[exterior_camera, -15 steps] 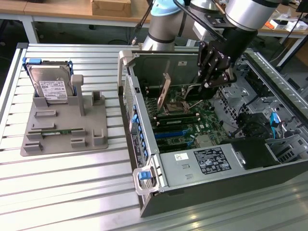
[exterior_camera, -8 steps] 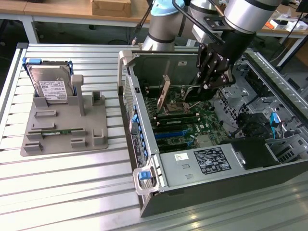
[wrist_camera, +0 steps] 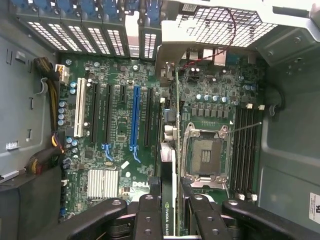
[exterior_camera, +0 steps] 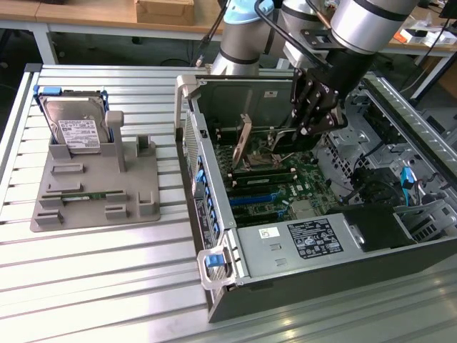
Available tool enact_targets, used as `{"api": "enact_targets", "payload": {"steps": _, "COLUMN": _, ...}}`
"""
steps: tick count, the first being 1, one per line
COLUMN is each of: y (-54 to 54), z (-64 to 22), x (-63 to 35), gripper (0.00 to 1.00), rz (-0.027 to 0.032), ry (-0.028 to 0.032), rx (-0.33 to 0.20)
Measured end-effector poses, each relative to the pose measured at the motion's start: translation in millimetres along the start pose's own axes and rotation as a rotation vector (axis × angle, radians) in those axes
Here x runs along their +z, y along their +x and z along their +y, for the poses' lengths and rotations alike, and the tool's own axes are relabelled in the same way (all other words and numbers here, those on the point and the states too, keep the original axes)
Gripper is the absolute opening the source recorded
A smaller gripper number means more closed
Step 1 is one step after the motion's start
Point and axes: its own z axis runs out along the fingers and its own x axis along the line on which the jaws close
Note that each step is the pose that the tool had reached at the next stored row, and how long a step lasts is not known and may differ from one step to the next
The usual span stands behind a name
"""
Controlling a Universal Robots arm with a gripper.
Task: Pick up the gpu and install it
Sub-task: 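Insert the gpu into the slot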
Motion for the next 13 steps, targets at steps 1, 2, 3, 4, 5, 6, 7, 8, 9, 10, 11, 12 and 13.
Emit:
{"api": "enact_targets", "payload": {"steps": 1, "y": 0.0, "z": 0.0, "x": 0.6, "gripper": 0.26, "rz": 0.0001, "ry": 0.0000, "rx": 0.000}}
{"api": "enact_targets", "payload": {"steps": 2, "y": 0.1, "z": -0.1, "x": 1.5, "gripper": 0.26, "rz": 0.0001, "ry": 0.0000, "rx": 0.000}}
{"api": "enact_targets", "payload": {"steps": 3, "y": 0.2, "z": -0.1, "x": 2.3, "gripper": 0.26, "rz": 0.0000, "ry": 0.0000, "rx": 0.000}}
{"api": "enact_targets", "payload": {"steps": 4, "y": 0.2, "z": -0.2, "x": 3.1, "gripper": 0.26, "rz": 0.0000, "ry": 0.0000, "rx": 0.000}}
{"api": "enact_targets", "payload": {"steps": 5, "y": 0.2, "z": -0.2, "x": 3.5, "gripper": 0.26, "rz": 0.0000, "ry": 0.0000, "rx": 0.000}}
{"api": "enact_targets", "payload": {"steps": 6, "y": 0.3, "z": -0.3, "x": 4.2, "gripper": 0.26, "rz": 0.0000, "ry": 0.0000, "rx": 0.000}}
{"api": "enact_targets", "payload": {"steps": 7, "y": 0.4, "z": -0.3, "x": 5.2, "gripper": 0.26, "rz": 0.0000, "ry": 0.0000, "rx": 0.000}}
{"api": "enact_targets", "payload": {"steps": 8, "y": 0.4, "z": -0.3, "x": 5.8, "gripper": 0.26, "rz": 0.0000, "ry": 0.0000, "rx": 0.000}}
{"api": "enact_targets", "payload": {"steps": 9, "y": 0.4, "z": -0.3, "x": 6.2, "gripper": 0.26, "rz": 0.0000, "ry": 0.0000, "rx": 0.000}}
{"api": "enact_targets", "payload": {"steps": 10, "y": 0.5, "z": -0.4, "x": 6.6, "gripper": 0.26, "rz": 0.0000, "ry": 0.0000, "rx": 0.000}}
{"api": "enact_targets", "payload": {"steps": 11, "y": 0.5, "z": -0.4, "x": 7.3, "gripper": 0.26, "rz": 0.0000, "ry": 0.0000, "rx": 0.000}}
{"api": "enact_targets", "payload": {"steps": 12, "y": 0.6, "z": -0.4, "x": 7.9, "gripper": 0.26, "rz": 0.0000, "ry": 0.0000, "rx": 0.000}}
{"api": "enact_targets", "payload": {"steps": 13, "y": 0.7, "z": -0.5, "x": 8.9, "gripper": 0.26, "rz": 0.0000, "ry": 0.0000, "rx": 0.000}}
